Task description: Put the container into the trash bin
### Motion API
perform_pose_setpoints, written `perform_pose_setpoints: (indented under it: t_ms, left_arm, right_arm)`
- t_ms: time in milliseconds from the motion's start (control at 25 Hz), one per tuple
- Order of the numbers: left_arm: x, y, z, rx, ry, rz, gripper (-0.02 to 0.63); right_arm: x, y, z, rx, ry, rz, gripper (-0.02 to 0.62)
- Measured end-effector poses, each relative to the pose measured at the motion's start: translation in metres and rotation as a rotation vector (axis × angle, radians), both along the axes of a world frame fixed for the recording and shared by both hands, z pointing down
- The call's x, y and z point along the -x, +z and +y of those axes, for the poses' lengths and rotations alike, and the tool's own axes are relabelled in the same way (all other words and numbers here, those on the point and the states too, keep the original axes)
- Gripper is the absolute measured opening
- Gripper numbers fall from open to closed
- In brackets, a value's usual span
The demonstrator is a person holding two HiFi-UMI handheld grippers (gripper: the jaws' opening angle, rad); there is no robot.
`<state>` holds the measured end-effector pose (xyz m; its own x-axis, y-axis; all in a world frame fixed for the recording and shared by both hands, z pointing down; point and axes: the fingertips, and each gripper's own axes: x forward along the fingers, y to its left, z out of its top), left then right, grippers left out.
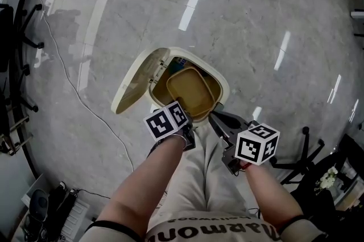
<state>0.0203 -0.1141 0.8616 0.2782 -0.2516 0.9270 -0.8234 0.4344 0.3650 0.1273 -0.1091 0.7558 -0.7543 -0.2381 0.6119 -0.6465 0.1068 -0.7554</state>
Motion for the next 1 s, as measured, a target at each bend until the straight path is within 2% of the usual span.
perform_pose_setpoints:
  t_ms: [360, 520, 640, 840, 1000]
  left_arm:
    - [-0.001, 0.026, -0.005, 0.158, -0.153, -0.006, 0.031]
    - [0.001, 0.033, 0.0, 0.222, -0.238, -0.033, 0.032]
    - [0.004, 0.035, 0.003, 0.242, -0.316, -0.048, 0.032]
    - [0.001, 0.041, 0.007, 0.267, -0.421, -0.007, 0.032]
    - [-0.006, 0.045, 0.01, 0.32, -0.418, 0.013, 0.04]
  right_arm:
    - [-0.019, 0.012, 0.0, 0.026, 0.04, -0.001, 0.003]
    - [-0.024, 0.016, 0.001, 0.037, 0.064, -0.006, 0.003]
    - [-0.026, 0.016, 0.003, 0.044, 0.07, -0.006, 0.003]
    - [-0.033, 0.015, 0.002, 0.044, 0.08, -0.001, 0.003]
    - [-0.041, 0.019, 0.006, 0.057, 0.095, -0.001, 0.003]
